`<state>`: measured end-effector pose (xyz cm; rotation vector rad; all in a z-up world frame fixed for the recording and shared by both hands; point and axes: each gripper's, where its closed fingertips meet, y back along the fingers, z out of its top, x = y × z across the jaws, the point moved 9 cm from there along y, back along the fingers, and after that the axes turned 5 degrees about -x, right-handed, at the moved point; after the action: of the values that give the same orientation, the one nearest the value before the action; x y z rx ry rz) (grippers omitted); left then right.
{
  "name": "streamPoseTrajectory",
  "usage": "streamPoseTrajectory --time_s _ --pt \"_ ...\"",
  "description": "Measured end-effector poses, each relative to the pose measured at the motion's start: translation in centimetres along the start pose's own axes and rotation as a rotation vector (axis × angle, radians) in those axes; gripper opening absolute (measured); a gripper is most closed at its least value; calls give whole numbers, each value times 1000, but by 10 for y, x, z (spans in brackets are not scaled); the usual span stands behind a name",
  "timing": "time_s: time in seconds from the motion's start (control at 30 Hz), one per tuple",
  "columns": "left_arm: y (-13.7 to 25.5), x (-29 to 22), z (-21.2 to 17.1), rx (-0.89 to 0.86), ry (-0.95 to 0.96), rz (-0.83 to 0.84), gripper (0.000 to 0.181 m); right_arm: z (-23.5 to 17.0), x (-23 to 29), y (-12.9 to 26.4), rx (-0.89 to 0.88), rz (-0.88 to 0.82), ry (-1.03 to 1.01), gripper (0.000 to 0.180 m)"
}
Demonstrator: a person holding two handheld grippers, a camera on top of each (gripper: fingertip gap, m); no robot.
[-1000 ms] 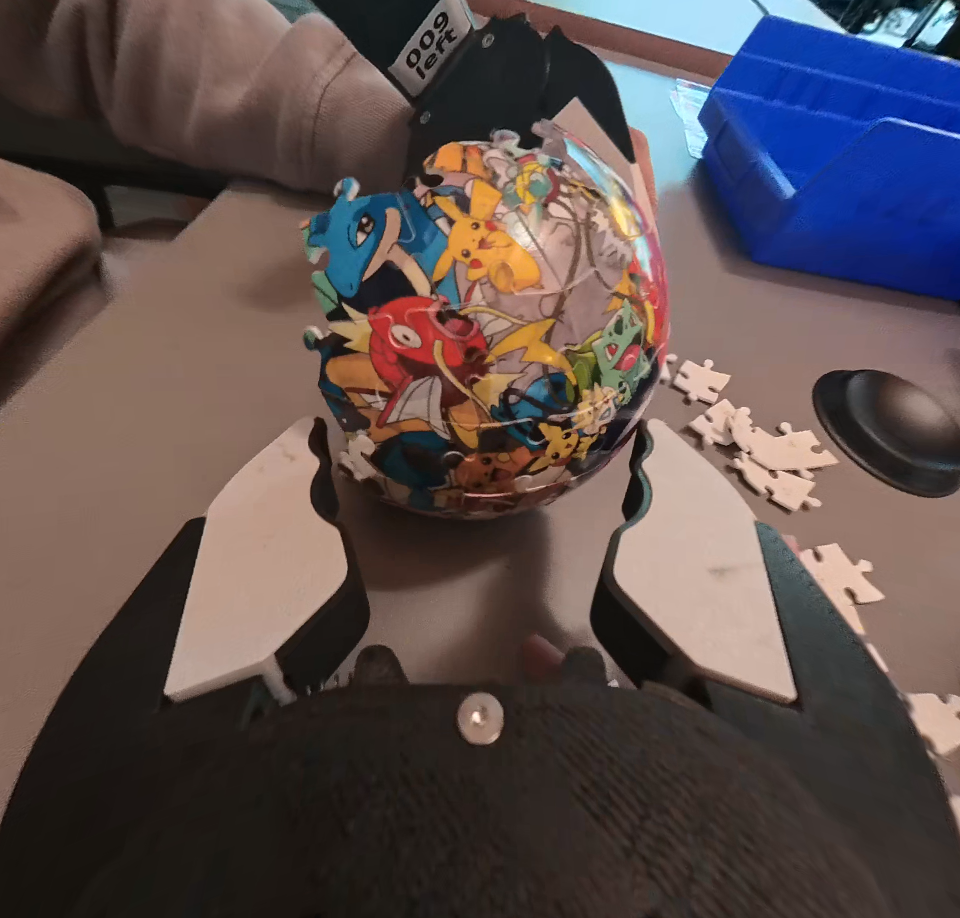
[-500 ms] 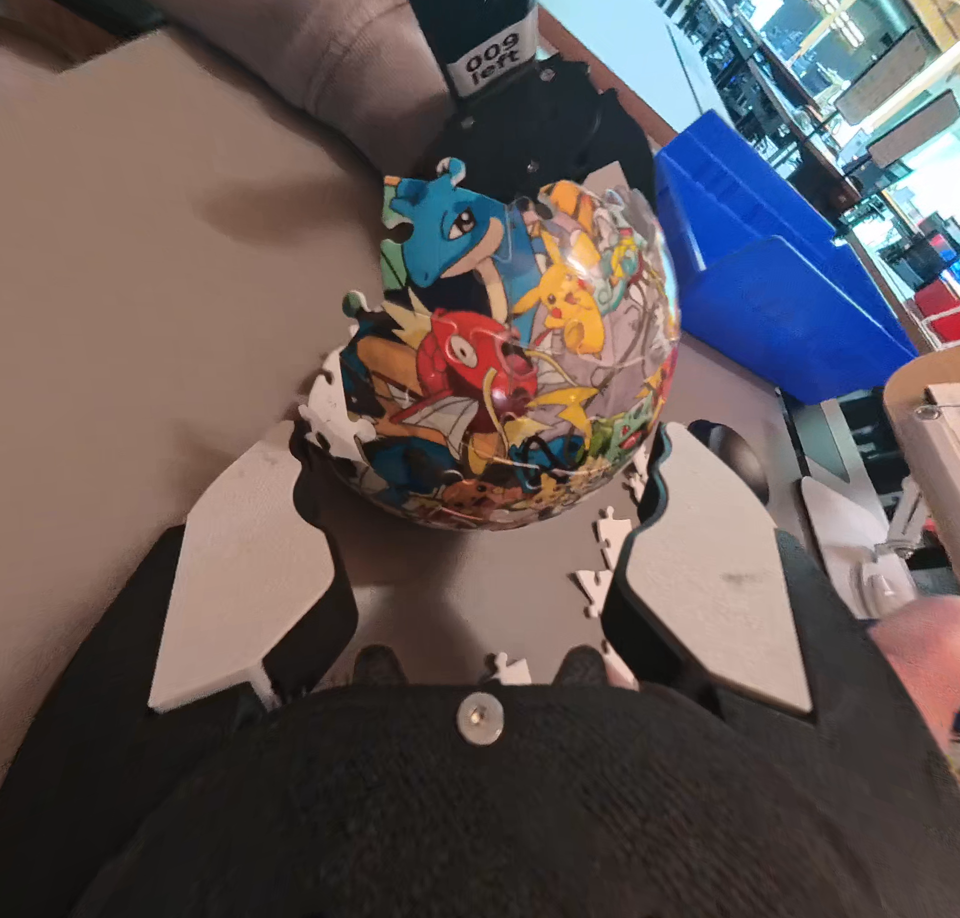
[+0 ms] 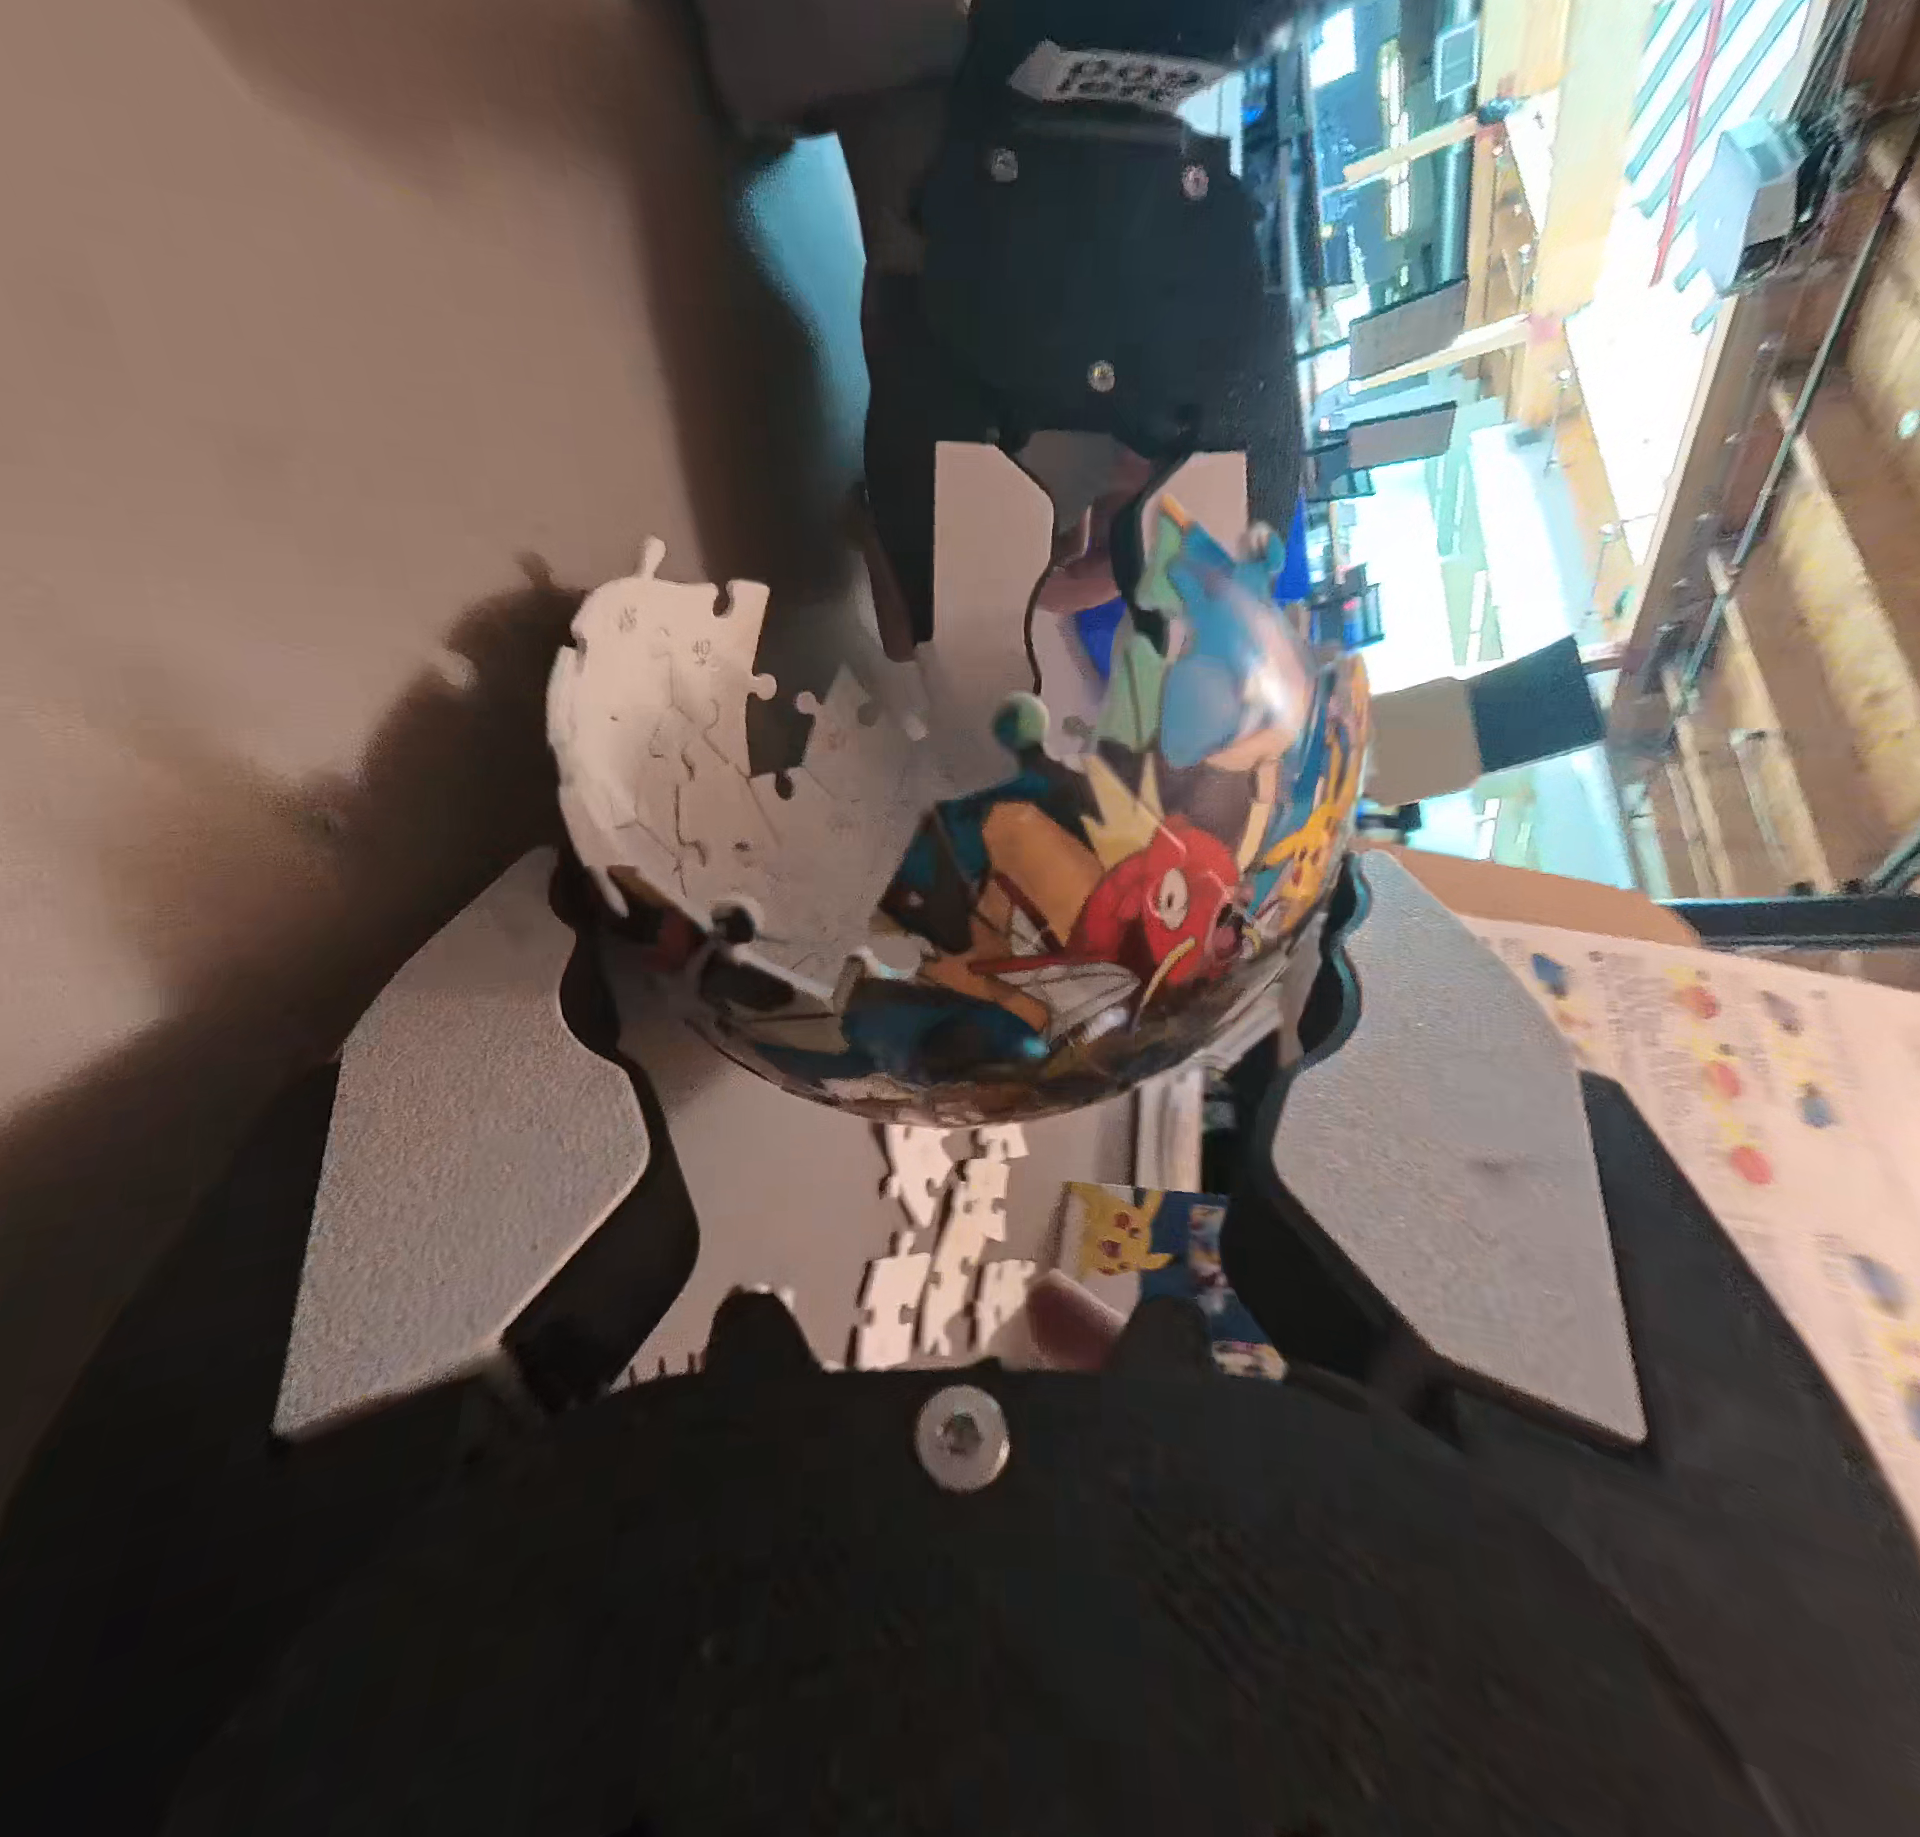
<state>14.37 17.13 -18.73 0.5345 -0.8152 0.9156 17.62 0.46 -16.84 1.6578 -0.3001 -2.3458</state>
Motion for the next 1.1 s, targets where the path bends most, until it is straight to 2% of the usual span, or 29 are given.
streamPoseTrajectory --time_s 0.13,0.37,0.53,0.6,0.8,1.0,1.1 --pt "2 2 -1 18 -5 20 31 4 2 -2 64 -22 94 126" --pt "6 8 -3 46 74 22 42 10 1 -3 166 -21 224 124" --pt "2 5 -7 141 77 -24 50 15 -9 -4 199 24 264 114" --pt "2 6 -6 135 62 -15 48 15 -13 -7 165 61 237 121" --pt "5 5 -8 94 53 6 44 4 -22 -17 36 193 -32 127" --pt "8 4 -10 38 14 8 44 -2 -19 -23 -111 214 -204 132" --pt "6 5 -12 26 11 4 44 -5 -22 -24 -142 220 -209 133"
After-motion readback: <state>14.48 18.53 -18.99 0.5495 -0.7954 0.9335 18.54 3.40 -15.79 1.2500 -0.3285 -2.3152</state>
